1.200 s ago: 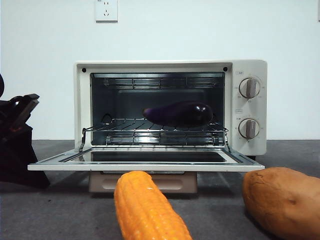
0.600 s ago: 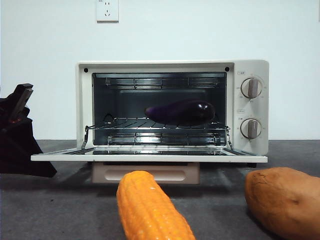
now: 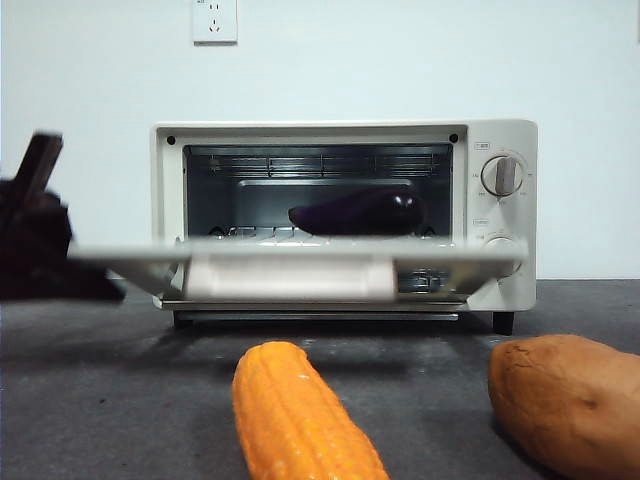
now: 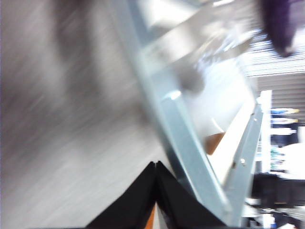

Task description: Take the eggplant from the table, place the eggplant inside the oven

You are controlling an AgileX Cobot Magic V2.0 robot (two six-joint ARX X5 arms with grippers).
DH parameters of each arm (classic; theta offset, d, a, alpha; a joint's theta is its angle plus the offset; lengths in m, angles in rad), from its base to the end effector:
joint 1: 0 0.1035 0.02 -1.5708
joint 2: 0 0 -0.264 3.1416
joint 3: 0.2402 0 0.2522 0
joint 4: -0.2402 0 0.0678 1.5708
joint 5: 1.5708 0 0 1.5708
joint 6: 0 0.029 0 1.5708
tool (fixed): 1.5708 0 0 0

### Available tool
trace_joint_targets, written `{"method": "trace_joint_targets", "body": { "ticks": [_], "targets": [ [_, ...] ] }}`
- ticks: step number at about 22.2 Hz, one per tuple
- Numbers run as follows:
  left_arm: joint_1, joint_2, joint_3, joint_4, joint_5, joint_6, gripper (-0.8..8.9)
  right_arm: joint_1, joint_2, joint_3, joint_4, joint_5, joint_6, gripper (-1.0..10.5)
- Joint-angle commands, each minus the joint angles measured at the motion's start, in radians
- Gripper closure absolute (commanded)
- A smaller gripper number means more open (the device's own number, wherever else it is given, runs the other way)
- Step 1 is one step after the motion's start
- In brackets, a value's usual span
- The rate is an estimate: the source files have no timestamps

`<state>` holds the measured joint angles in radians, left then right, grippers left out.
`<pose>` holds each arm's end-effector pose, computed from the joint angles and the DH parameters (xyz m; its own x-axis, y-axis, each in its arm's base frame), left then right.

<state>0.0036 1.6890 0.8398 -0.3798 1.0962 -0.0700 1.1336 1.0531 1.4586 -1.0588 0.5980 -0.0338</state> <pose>0.2853 -0.0248 0.1450 0.1564 -0.8889 -0.4305 0.2299 0.4567 -0.8594 0.0841 0.1413 0.4289 0.7879 0.3562 -0.5023 -0.5678 0.7359 -0.3688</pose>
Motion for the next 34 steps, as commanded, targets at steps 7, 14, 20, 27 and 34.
{"method": "trace_joint_targets", "body": {
  "ticks": [7,14,20,27,34],
  "targets": [
    [0.010,0.011,0.291,-0.128,0.057,0.001,8.07,0.014,0.004,0.000,-0.049,0.000,0.109,9.4],
    [0.009,-0.011,0.554,-0.310,0.052,0.037,8.07,0.008,0.005,-0.129,-0.039,0.005,0.102,9.4],
    [-0.028,-0.162,0.587,-0.442,-0.116,0.144,8.07,-0.085,0.005,-0.302,-0.018,0.004,0.088,9.4],
    [-0.119,-0.379,0.527,-0.410,-0.466,0.143,8.07,-0.346,-0.022,-0.474,0.142,-0.166,0.088,9.4],
    [-0.178,-0.665,0.129,-0.047,-0.785,-0.014,8.07,-0.645,-0.200,-0.690,0.583,-0.520,0.100,9.4]
  ]
}}
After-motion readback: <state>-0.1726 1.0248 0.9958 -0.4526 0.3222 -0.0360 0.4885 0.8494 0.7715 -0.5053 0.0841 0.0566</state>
